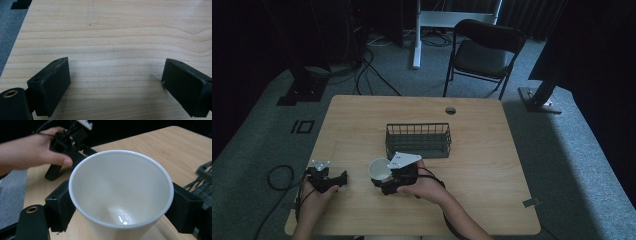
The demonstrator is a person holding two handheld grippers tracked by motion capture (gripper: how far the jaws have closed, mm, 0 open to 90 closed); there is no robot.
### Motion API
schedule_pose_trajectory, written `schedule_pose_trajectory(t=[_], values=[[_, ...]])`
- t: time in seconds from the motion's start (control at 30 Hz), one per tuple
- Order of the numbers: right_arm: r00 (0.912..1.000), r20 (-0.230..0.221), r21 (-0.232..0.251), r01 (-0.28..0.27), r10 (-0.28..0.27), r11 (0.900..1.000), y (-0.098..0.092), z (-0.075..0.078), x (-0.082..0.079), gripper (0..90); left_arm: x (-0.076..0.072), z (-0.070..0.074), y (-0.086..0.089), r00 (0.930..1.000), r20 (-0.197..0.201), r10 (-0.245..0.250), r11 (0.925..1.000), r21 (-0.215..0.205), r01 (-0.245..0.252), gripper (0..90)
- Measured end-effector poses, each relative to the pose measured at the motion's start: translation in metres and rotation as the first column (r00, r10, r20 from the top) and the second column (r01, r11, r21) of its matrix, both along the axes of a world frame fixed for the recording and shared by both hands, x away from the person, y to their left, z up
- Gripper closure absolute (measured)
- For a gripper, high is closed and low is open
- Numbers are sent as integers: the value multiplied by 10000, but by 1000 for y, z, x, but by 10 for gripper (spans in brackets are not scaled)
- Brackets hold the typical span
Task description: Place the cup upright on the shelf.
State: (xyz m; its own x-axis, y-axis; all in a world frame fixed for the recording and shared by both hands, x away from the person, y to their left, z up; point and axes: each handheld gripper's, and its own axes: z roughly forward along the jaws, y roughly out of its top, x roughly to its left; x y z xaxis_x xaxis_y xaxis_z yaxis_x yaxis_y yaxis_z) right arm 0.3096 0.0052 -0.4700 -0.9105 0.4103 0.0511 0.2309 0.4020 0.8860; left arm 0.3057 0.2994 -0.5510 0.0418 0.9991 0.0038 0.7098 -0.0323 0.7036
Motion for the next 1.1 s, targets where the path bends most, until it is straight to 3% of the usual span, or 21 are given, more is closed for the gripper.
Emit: schedule_pose_trajectory(t=[0.77, 1.1], values=[[9961, 689, 648, 507, -551, 9966, -21, 53, 8, 193, 0, 0, 0, 10000, 1, 0, 10000, -3, 0, 89], [9867, 905, 926, 1263, -1347, 9877, -36, 74, 20, 193, 0, 0, 0, 10000, 3, 3, 10000, -6, -3, 89]])
